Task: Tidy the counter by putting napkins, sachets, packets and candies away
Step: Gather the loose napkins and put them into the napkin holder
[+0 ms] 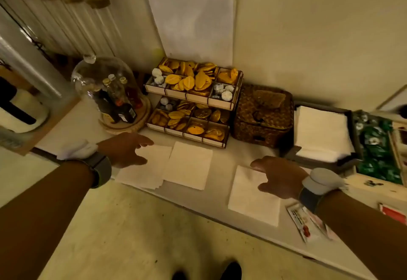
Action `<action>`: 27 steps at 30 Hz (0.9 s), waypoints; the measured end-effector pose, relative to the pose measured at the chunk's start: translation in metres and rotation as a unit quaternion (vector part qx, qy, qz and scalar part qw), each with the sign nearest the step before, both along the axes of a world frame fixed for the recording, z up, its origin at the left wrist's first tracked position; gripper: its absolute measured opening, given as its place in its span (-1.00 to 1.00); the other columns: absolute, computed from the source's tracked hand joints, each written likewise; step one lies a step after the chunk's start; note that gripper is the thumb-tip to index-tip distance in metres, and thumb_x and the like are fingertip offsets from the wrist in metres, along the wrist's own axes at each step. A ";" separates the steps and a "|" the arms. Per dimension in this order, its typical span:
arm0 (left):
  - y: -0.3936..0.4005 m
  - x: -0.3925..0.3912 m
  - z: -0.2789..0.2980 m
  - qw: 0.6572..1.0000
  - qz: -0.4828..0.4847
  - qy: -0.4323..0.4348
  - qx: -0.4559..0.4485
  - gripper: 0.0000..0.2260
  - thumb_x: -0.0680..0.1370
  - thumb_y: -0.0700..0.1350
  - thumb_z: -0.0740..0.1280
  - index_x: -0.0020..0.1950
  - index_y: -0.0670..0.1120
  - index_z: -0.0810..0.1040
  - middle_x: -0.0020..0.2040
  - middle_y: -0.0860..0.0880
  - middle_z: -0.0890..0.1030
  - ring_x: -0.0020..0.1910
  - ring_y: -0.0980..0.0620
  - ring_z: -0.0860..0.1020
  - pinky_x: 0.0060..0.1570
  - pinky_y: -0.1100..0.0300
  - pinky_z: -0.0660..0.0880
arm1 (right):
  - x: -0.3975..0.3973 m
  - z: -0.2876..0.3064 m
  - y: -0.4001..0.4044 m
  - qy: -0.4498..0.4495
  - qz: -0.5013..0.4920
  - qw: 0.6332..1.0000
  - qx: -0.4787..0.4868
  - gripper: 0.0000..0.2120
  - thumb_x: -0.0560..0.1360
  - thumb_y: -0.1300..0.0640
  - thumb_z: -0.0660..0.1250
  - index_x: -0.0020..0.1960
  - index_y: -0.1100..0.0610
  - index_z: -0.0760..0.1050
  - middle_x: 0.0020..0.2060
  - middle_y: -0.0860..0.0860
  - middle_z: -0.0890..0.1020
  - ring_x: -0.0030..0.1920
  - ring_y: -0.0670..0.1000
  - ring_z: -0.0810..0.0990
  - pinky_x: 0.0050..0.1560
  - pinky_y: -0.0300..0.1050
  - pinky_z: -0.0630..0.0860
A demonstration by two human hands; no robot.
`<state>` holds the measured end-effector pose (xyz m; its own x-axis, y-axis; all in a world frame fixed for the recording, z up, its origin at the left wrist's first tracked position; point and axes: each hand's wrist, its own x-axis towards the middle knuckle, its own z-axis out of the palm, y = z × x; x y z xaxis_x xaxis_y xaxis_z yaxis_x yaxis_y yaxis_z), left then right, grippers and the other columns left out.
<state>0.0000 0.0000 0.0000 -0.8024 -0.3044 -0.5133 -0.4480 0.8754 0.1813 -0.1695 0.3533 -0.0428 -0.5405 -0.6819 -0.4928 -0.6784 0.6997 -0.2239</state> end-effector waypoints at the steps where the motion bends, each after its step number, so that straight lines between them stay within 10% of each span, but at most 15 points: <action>1: -0.003 -0.001 -0.002 1.000 0.006 0.005 -0.001 -0.44 0.47 -0.01 0.42 0.42 0.10 0.30 0.37 -0.02 0.44 0.25 0.02 0.45 0.21 0.13 0.42 | -0.001 -0.001 -0.001 0.010 -0.007 1.000 0.001 -0.41 0.43 -0.02 0.38 0.41 -0.09 0.25 0.26 -0.03 0.46 0.21 0.04 0.48 0.17 -0.10 0.45; 7: -0.027 -0.012 -0.025 0.999 -0.009 -0.012 -0.042 -0.32 0.45 -0.05 0.44 0.48 0.06 0.20 0.48 -0.06 0.29 0.42 -0.08 0.30 0.39 0.08 0.27 | -0.008 -0.015 -0.004 0.013 -0.057 0.998 0.007 -0.44 0.35 -0.03 0.46 0.29 -0.09 0.34 0.18 -0.06 0.48 0.13 0.01 0.50 0.12 -0.13 0.48; 27: -0.060 -0.019 -0.047 0.997 -0.073 -0.007 0.021 -0.67 0.44 -0.02 0.44 0.17 0.05 0.48 0.16 -0.01 0.48 0.07 0.01 0.44 0.07 0.16 0.41 | -0.006 -0.010 -0.018 -0.035 -0.130 0.990 0.051 -0.72 0.32 0.12 0.49 -0.12 -0.14 0.45 -0.16 -0.17 0.49 -0.14 -0.09 0.49 -0.18 -0.26 0.38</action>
